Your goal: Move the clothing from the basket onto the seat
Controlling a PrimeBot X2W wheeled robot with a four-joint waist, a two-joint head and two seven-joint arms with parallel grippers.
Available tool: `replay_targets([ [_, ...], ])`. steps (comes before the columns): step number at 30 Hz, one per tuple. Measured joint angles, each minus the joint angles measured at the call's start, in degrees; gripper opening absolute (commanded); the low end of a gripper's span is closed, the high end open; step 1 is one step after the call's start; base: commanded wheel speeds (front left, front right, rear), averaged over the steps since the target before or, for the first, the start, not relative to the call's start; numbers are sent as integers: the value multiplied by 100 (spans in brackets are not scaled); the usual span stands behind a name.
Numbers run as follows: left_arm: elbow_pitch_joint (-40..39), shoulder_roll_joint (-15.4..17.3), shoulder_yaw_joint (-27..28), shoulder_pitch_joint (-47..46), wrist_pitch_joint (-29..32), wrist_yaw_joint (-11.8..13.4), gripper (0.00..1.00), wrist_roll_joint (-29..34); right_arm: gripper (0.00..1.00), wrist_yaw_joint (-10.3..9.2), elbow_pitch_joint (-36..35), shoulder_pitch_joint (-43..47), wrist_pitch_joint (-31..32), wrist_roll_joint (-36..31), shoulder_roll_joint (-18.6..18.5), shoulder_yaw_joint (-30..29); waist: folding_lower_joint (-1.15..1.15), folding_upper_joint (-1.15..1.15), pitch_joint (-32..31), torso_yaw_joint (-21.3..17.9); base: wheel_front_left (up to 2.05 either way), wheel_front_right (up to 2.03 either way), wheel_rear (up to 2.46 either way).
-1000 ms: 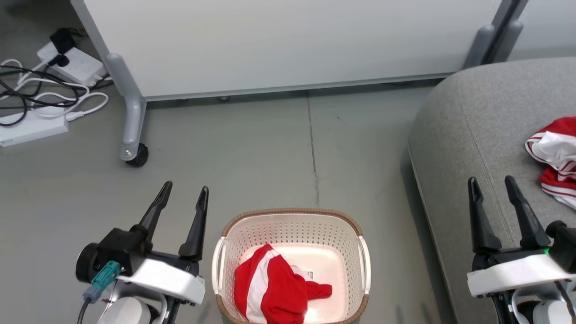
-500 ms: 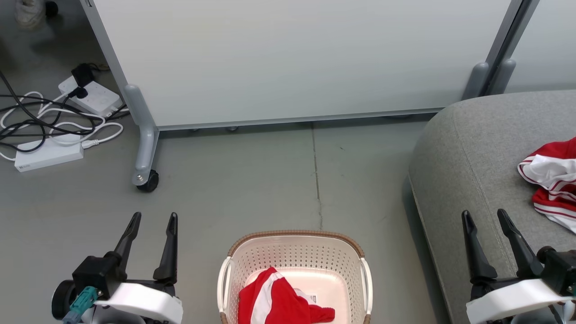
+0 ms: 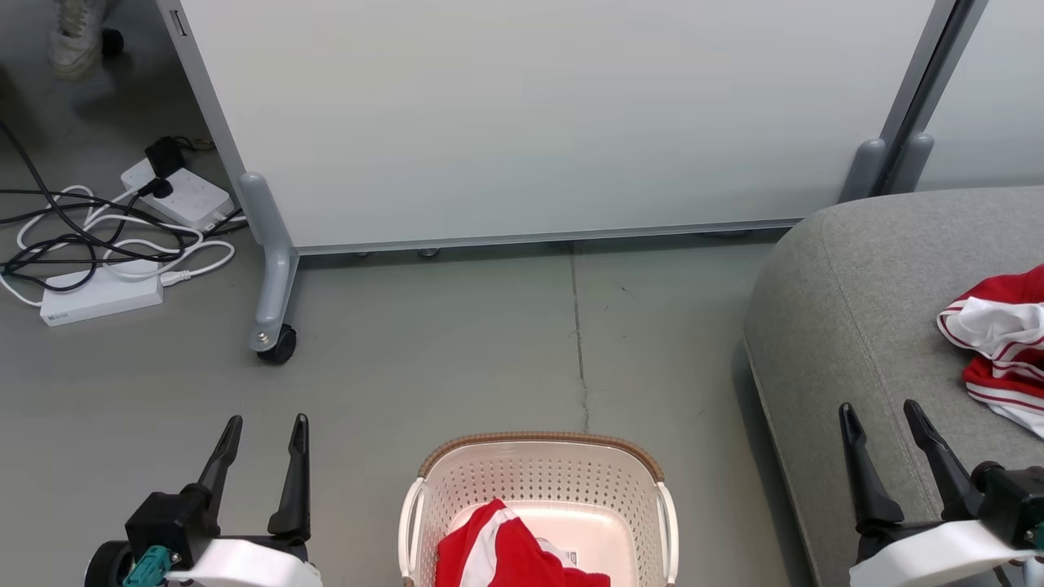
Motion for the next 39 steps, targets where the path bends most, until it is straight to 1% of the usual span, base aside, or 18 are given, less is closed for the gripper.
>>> replay_targets([
  [13,213,-96,-33,7,0,-104,100,135,100,0,-141,5,64,-125,0,-11,0,0,-19,6,0,0,0],
  [29,355,-181,-53,-21,0,-130,100,280,100,0,-187,21,114,-119,0,-29,0,0,-47,49,0,0,0],
  [35,333,-194,-119,-193,0,-135,100,389,100,0,-225,14,124,-108,0,-13,0,0,3,19,0,0,0],
  [39,301,-240,-218,-470,0,-215,100,498,100,0,-354,-13,145,-108,0,13,0,0,140,-28,0,0,0],
])
